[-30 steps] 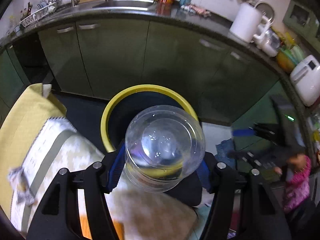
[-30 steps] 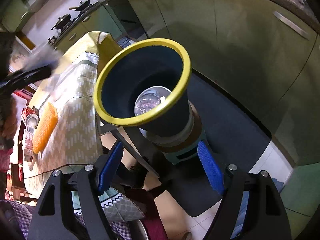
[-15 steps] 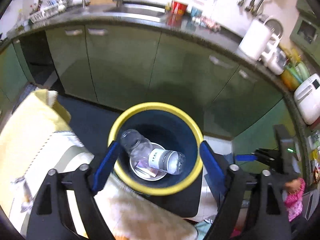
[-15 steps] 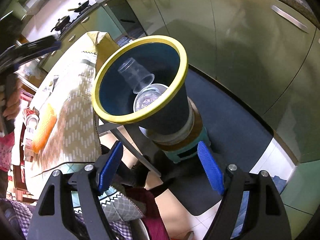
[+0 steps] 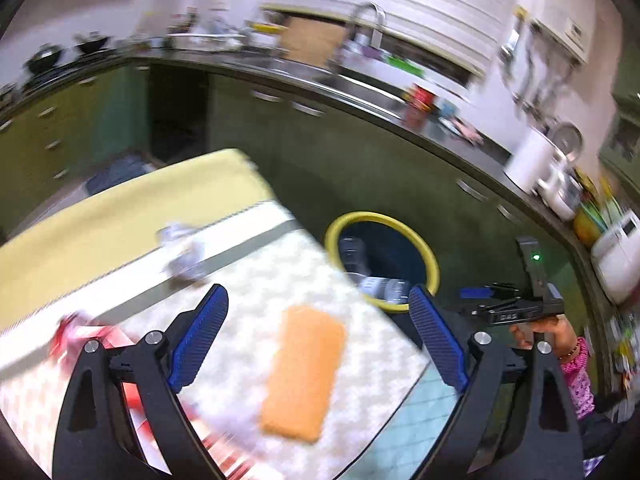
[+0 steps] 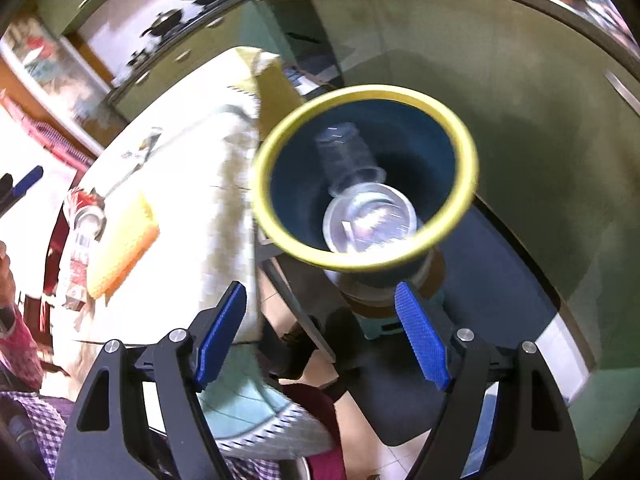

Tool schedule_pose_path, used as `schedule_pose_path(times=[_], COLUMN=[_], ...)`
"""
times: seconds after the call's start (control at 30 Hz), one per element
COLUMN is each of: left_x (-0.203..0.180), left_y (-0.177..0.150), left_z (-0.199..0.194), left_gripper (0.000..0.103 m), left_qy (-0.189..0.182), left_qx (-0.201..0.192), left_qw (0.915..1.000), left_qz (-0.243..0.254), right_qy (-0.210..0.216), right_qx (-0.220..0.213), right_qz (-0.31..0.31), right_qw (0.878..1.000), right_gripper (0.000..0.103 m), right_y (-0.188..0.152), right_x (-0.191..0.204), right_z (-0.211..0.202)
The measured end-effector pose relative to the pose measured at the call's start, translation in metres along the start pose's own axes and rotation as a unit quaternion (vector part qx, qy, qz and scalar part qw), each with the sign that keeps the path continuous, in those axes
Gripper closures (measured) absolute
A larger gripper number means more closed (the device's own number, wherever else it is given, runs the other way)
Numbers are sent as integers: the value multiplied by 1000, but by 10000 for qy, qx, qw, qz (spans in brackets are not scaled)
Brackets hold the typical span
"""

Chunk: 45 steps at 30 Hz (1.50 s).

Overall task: Collect trash
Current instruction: 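Move the right gripper to the crushed red Coca-Cola can and grasp it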

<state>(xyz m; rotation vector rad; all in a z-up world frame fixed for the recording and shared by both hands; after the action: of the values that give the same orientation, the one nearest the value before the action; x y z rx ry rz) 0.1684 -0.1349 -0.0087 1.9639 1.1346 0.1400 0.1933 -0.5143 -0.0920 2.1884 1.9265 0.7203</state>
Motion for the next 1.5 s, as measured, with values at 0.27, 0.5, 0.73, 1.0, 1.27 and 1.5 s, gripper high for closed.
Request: schedule_pose_path(times=[0.27,0.5,0.73,1.0,1.27,1.5], left_x=[56,90,106,113,119,124], left_y=[-54,-88,-109,-125,-129,-132], left_z=[-74,-124,-155,-159,-157,-154], left_gripper=[15,15,13,13,13,13], left_qy=[936,1613,1971,2055,2011,1978], left_qx=[-483,-857,-1100,-1036,-984,-923], left_qw=[9926,9772,9644,9617,9621,9629], left_qz=[-600,-1081,-1376,-1487,-1556,-1586], right_qy=[381,962,1612,1319,926,933], right_qx=[123,168,261,245,356,366], right_qz=[-964,-2113,-3284,-4343,-4603,-4614], right_qw=[9945,9725,9303,8907,8822,8815], right_gripper=[27,27,19,14,14,14], right_y=[28,63,88,84,70,67], right_x=[95,217,339,432,448,453], right_z=[22,50,77,112,135,148])
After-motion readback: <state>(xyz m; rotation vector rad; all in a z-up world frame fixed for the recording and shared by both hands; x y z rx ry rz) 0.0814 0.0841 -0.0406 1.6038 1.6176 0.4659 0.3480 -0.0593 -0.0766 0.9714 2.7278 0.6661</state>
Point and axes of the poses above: each gripper's, at about its wrist camera, not at the fingertips, and z roughly the way its jaws point, x to its left, y to its top, the point moved 1 cm from there along z, roughly the way its jaws point, and after that the axes turned 4 degrees about -y, right-handed, at the moved point
